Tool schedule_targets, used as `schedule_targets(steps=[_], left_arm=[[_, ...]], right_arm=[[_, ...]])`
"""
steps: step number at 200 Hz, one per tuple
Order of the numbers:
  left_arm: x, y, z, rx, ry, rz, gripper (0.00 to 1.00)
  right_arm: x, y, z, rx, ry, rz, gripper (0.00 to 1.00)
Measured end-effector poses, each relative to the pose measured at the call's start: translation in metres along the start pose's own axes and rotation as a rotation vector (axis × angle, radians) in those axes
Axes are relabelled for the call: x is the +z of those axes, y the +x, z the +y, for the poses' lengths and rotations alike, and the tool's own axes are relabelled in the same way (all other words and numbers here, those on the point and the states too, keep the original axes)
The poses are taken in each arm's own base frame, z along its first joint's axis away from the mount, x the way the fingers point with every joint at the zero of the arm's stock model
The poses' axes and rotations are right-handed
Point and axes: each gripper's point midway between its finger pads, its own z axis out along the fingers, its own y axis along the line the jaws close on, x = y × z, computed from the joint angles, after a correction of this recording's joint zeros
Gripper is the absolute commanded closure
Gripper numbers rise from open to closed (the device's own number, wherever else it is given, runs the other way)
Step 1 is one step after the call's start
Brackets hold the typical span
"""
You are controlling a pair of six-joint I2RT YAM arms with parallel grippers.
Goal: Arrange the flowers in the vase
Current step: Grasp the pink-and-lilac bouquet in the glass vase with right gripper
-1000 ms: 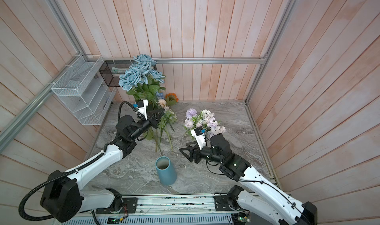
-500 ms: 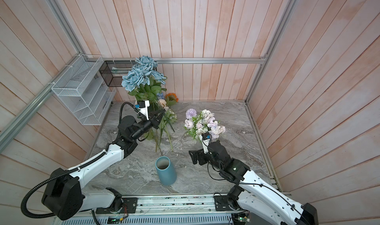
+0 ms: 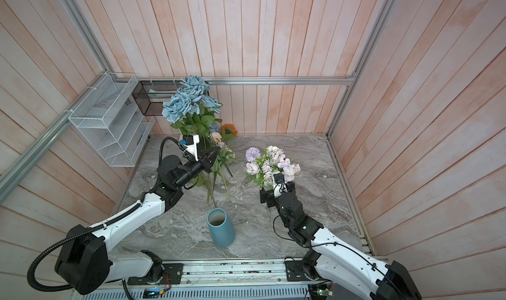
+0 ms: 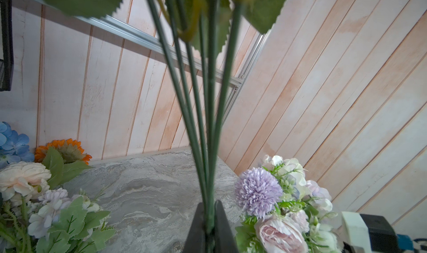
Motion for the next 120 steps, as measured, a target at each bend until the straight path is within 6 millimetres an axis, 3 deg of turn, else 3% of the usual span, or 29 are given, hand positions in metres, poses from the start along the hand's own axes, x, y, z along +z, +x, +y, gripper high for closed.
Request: schedule_targets(steps=[57,120], left_arm=[[0.000,-0.003,-0.002,-0.001,0.008,-0.013,1.00],[0.000,-0.005,-0.008,-0.002,0.036,-0.024,1.00]], right_arm=[[0.025,-0.028,-0.004,0.017,0.012,-0.088,0.02],[0.030,-0.048,-0.008,0.041,-0.008,-0.144,0.06]])
